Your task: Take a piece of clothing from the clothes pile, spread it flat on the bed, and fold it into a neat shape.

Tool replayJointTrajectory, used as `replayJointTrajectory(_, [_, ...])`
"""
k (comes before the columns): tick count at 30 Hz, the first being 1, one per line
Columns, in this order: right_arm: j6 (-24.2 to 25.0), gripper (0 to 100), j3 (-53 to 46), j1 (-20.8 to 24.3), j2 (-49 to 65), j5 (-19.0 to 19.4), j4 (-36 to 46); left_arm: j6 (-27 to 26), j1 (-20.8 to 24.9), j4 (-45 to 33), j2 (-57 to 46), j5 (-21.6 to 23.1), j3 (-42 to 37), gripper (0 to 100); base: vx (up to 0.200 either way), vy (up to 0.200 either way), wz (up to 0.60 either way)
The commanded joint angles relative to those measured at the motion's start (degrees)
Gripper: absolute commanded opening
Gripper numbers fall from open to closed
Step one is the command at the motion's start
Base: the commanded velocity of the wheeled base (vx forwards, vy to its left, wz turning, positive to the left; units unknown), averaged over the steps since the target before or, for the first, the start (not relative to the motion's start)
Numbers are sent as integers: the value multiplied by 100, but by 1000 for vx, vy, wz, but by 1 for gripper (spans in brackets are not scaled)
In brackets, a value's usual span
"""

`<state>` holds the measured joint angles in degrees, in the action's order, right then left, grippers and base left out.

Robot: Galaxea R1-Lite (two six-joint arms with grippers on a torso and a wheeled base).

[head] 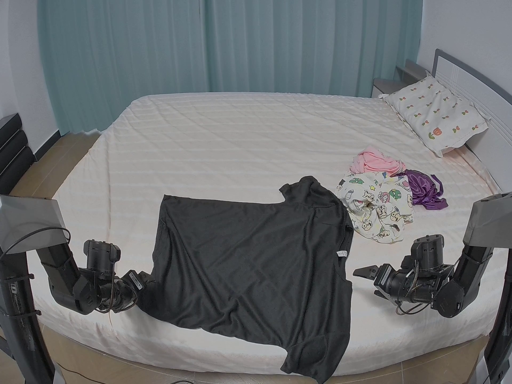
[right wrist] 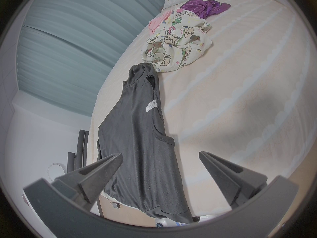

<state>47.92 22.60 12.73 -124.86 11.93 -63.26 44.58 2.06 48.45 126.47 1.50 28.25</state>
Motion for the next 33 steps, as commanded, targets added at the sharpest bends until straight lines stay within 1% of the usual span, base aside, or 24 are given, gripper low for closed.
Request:
replayJointTrajectory(1, [-11, 100, -1, 11, -30, 2, -2, -327, 75, -11, 282, -220, 67, 100, 0, 0, 0])
replayJointTrajectory(3, [-11, 100, -1, 11, -30, 2, -2, -450, 128, -11, 370, -449, 76, 100, 0, 0, 0])
replayJointTrajectory(4, [-2, 100, -1, 11, -30, 11, -2, -468, 154, -19, 414, -545, 102, 0, 0, 0, 0])
replayJointTrajectory(6, [-2, 100, -1, 11, -30, 11, -2, -468, 172, -37, 423, -589, 120, 0, 0, 0, 0])
replayJointTrajectory(7, [-11, 100, -10, 2, -39, 2, -2, -468, 225, -63, 432, -730, 76, 0, 0, 0, 0])
replayJointTrajectory(10, [-11, 100, -10, 2, -39, 11, -2, -485, 225, -125, 423, -853, -12, 0, 0, 0, 0])
replayJointTrajectory(11, [-11, 100, -19, 11, -39, 11, -2, -556, 198, -195, 396, -950, -135, 0, 0, 0, 0])
replayJointTrajectory(15, [-20, 100, -45, 11, -39, 11, -2, -837, 154, -318, 186, -1020, -399, 0, 0, 0, 0])
replayJointTrajectory(19, [-20, 100, -54, 11, -39, 19, -2, -899, 154, -415, 133, -1196, -443, 0, 0, 0, 0])
replayJointTrajectory(21, [-20, 100, -54, 11, -39, 19, -2, -1092, 128, -599, 142, -1389, -452, 0, 0, 0, 0])
replayJointTrajectory(22, [-20, 100, -54, 11, -39, 19, -2, -1092, 128, -599, 142, -1389, -452, 0, 0, 0, 0])
replayJointTrajectory(23, [-28, 100, -54, 11, -39, 19, -2, -1197, 102, -758, 142, -1477, -452, 0, 0, 0, 0])
replayJointTrajectory(28, [-37, 100, -89, 11, -39, 28, -2, -1233, 22, -837, 106, -1539, -495, 0, 0, 0, 0])
replayJointTrajectory(33, [-55, 100, -124, 19, -100, 19, -55, -1435, -92, -960, 106, -1565, -539, 0, 0, 0, 0])
